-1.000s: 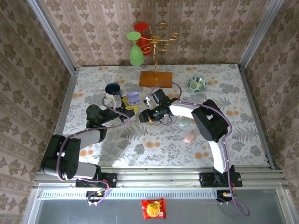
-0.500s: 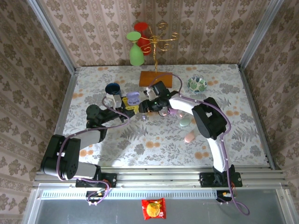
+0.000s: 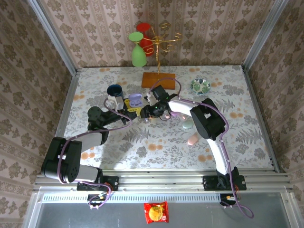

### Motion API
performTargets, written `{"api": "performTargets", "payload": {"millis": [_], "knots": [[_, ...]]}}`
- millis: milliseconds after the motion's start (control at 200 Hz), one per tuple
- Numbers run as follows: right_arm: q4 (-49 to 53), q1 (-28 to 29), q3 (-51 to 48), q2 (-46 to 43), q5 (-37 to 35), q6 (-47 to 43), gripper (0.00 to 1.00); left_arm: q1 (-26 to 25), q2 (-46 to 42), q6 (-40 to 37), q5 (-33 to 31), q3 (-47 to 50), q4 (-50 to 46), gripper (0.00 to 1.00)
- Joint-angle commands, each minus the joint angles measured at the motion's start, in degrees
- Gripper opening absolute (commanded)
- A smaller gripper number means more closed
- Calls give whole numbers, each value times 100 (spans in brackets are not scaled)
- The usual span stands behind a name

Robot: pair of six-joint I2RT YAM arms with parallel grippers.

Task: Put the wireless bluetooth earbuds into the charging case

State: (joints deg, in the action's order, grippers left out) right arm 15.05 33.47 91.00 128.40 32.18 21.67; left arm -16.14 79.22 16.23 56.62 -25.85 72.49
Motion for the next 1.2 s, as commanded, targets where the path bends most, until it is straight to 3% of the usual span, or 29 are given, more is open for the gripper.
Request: {"api": "performTargets", "payload": {"millis": [0, 535, 730, 1195], "knots": [[282, 83, -213, -216, 122, -76, 49, -29, -8, -80, 133, 9, 169, 42], [224, 94, -322, -220, 76, -73, 30, -23, 27, -93, 139, -17, 169, 42], [278, 142, -470, -368, -74, -317, 31, -21, 32, -102, 135, -8, 169, 42], [317, 221, -470, -528, -623, -304, 22, -21, -12, -150, 82, 44, 163, 42]]}}
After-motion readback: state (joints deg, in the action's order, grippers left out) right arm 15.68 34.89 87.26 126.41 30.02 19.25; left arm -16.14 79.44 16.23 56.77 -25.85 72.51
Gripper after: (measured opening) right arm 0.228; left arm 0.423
